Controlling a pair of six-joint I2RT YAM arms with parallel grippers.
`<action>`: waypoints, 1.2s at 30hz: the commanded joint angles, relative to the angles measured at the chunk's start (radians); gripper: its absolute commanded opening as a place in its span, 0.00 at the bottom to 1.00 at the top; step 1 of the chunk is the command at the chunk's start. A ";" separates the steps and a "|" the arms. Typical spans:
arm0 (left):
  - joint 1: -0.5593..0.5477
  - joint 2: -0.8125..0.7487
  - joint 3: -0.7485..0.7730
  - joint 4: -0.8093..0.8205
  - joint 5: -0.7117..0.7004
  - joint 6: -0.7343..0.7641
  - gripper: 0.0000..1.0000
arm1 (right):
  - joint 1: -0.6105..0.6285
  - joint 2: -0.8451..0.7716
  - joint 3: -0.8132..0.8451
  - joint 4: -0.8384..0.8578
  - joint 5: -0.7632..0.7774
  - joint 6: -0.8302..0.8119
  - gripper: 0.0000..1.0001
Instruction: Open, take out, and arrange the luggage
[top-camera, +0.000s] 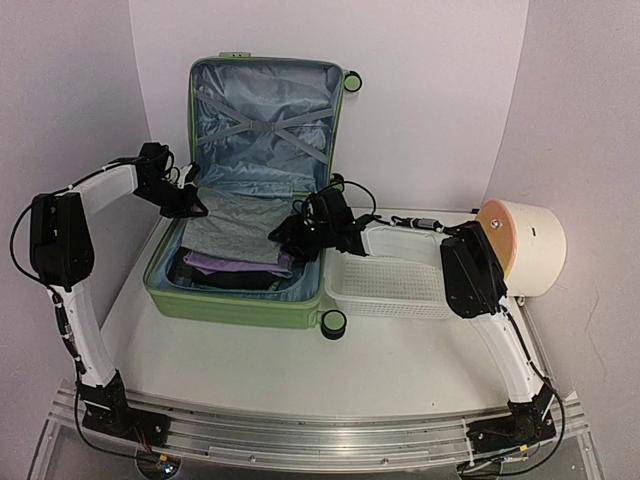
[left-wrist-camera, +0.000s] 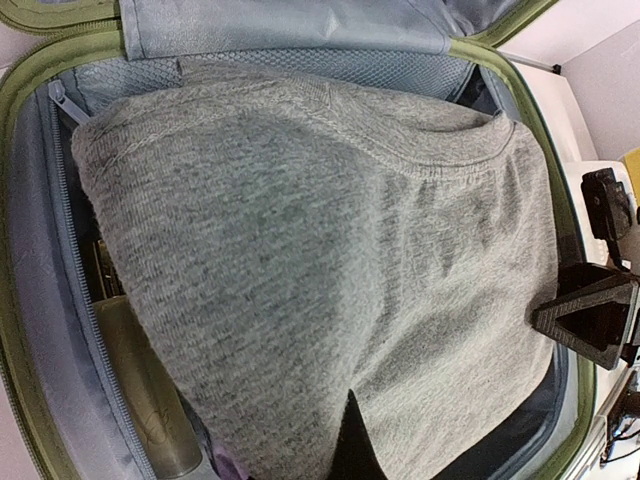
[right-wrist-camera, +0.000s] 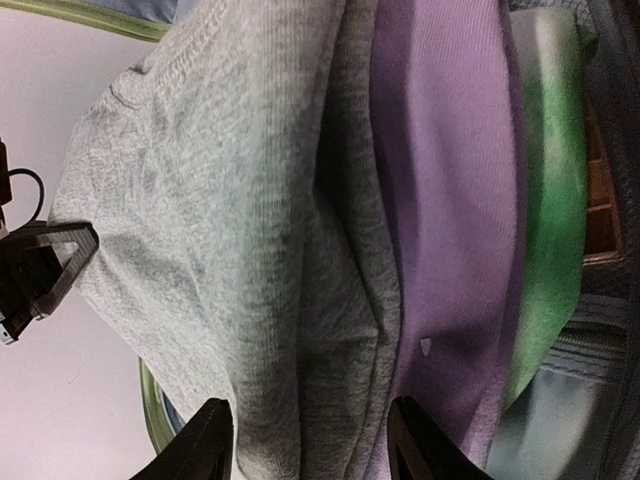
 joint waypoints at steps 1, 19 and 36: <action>0.006 -0.050 0.007 0.024 -0.014 0.019 0.00 | 0.002 0.056 0.071 -0.004 -0.063 0.042 0.55; 0.006 -0.049 0.012 0.027 -0.010 0.015 0.00 | 0.004 0.108 0.173 0.211 -0.130 0.117 0.53; 0.006 -0.048 0.003 0.037 -0.010 0.009 0.00 | 0.004 0.221 0.259 0.251 -0.100 0.180 0.14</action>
